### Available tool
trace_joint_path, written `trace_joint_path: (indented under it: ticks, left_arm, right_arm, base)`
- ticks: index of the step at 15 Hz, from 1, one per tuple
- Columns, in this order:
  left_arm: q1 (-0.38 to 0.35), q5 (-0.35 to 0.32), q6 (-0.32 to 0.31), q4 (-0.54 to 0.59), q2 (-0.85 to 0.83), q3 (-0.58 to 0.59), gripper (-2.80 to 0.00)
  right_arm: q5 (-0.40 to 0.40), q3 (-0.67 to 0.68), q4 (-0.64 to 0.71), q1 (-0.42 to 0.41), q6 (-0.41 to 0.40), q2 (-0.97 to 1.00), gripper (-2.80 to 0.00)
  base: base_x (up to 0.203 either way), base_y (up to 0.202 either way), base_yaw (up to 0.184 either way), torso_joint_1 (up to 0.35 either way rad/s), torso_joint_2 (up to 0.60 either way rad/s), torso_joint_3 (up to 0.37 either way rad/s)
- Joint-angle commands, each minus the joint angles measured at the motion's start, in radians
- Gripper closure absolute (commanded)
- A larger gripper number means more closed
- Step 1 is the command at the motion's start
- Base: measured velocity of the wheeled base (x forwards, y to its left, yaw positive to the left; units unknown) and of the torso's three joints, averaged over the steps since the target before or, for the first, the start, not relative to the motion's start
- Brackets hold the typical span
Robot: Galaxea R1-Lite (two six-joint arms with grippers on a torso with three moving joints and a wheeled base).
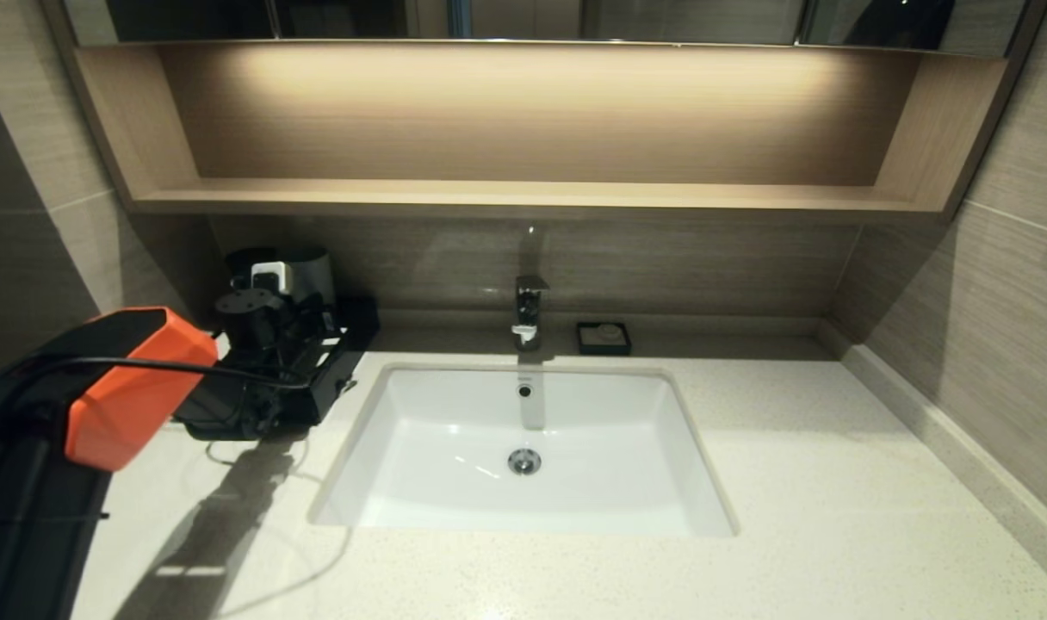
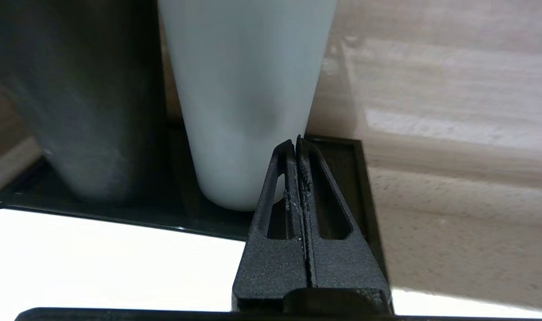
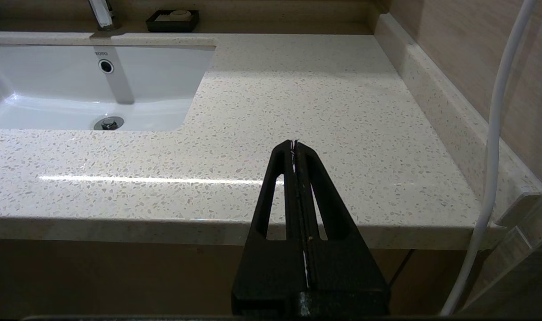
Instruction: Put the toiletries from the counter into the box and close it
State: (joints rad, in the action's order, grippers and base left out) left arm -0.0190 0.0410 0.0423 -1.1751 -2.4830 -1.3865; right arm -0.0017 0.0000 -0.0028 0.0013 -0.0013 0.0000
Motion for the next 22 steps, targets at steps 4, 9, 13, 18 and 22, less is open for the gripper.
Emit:
trace_joint_path:
  ticks: [4, 9, 13, 18, 22]
  left_arm:
    - [0.004, -0.003, 0.004, -0.103, 0.124, 0.232, 0.00]
    - [0.027, -0.004, 0.007, -0.227, 0.257, 0.464, 0.00]
    - [0.059, -0.005, 0.010, -0.260, 0.410, 0.631, 0.00]
    - [0.072, -0.004, 0.008, -0.264, 0.585, 0.856, 0.00]
    - [0.074, -0.004, 0.006, -0.260, 0.690, 1.010, 0.00]
  right_arm:
    - [0.000, 0.002, 0.000, 0.000, 0.000, -0.002, 0.00]
    - [0.000, 0.002, 0.000, 0.000, 0.000, -0.002, 0.00]
    - [0.000, 0.001, 0.000, 0.000, 0.000, -0.002, 0.00]
    - [0.000, 0.002, 0.000, 0.000, 0.000, -0.002, 0.00]
    - [0.000, 0.001, 0.000, 0.000, 0.000, -0.002, 0.00]
  base:
    - [0.000, 0.000, 0.000, 0.000, 0.00, 0.000]
    - [0.000, 0.000, 0.000, 0.000, 0.00, 0.000]
    - [0.000, 0.000, 0.000, 0.000, 0.00, 0.000]
    - [0.000, 0.000, 0.000, 0.000, 0.00, 0.000]
    - [0.000, 0.000, 0.000, 0.000, 0.00, 0.000]
